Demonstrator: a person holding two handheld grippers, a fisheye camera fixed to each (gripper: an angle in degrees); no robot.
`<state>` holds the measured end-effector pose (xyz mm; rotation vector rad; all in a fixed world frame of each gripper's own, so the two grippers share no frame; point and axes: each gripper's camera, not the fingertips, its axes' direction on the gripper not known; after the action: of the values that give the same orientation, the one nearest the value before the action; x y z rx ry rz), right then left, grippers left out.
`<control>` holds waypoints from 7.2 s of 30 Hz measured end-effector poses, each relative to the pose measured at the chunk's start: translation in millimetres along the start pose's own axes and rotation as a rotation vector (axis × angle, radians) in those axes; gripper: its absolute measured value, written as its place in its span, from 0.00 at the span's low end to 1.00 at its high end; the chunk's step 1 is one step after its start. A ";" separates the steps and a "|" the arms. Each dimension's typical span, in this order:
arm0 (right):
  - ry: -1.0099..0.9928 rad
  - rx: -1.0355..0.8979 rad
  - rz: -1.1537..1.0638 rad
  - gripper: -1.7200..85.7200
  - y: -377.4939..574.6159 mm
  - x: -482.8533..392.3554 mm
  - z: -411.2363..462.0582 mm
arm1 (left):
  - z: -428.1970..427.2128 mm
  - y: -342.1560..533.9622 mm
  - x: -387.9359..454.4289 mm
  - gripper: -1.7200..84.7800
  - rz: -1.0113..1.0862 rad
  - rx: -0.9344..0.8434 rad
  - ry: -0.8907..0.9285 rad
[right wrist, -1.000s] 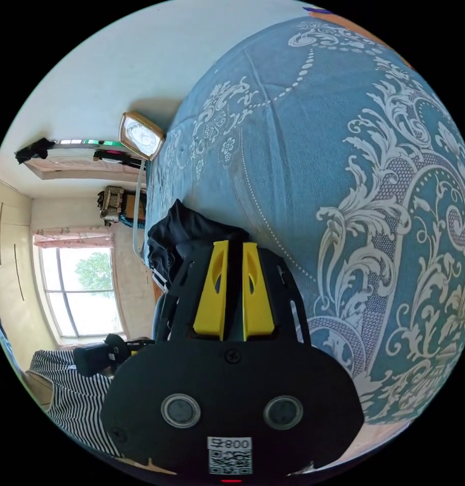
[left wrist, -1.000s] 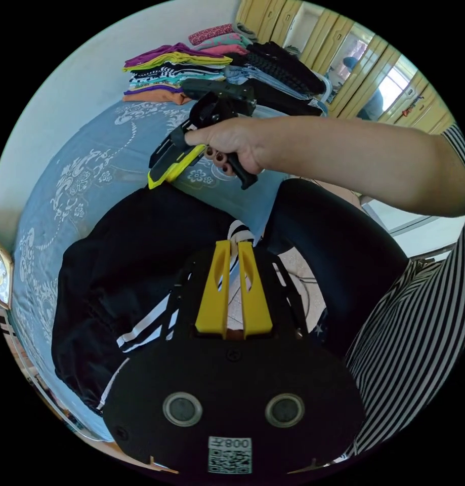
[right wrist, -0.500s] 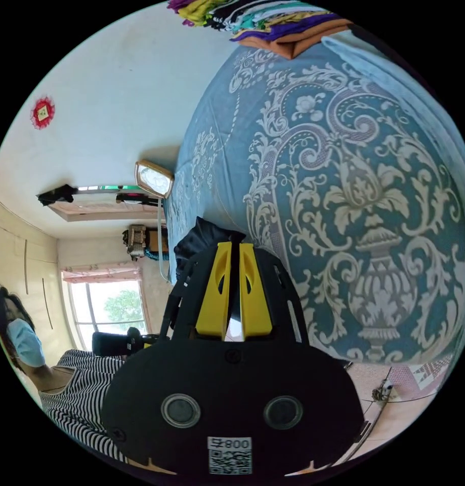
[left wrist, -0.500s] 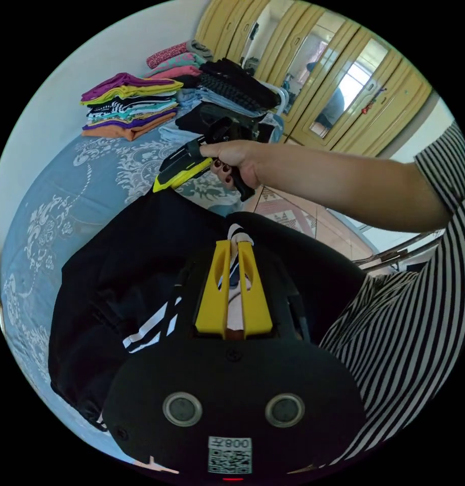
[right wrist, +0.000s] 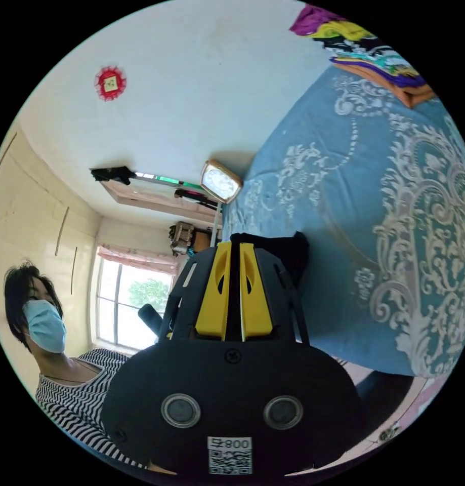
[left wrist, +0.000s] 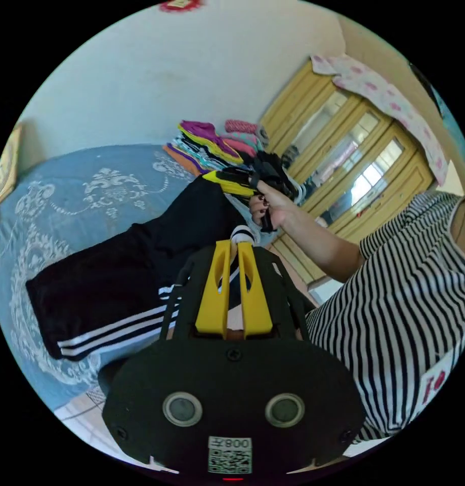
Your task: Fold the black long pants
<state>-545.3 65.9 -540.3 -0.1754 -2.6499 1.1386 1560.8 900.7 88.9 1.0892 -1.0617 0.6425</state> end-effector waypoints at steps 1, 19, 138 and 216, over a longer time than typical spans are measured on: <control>-0.023 -0.015 -0.020 0.05 -7.2 -17.6 15.2 | -15.1 11.9 -10.6 0.05 -0.019 0.019 -0.005; 0.139 -0.436 -0.171 0.05 -104.1 -202.9 324.5 | -253.7 405.2 -316.5 0.05 -0.625 0.312 -0.151; -0.005 -0.559 0.234 0.10 179.0 -57.9 254.4 | 108.8 376.0 -9.6 0.03 -0.700 -0.258 0.127; -0.331 -0.483 0.167 0.04 98.7 -99.9 321.0 | -152.9 1005.8 -77.1 0.18 -1.418 0.946 0.539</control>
<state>-536.7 -110.6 -842.9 -0.3249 -3.2223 0.5836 735.3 1416.4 394.8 1.9443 0.6761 0.1659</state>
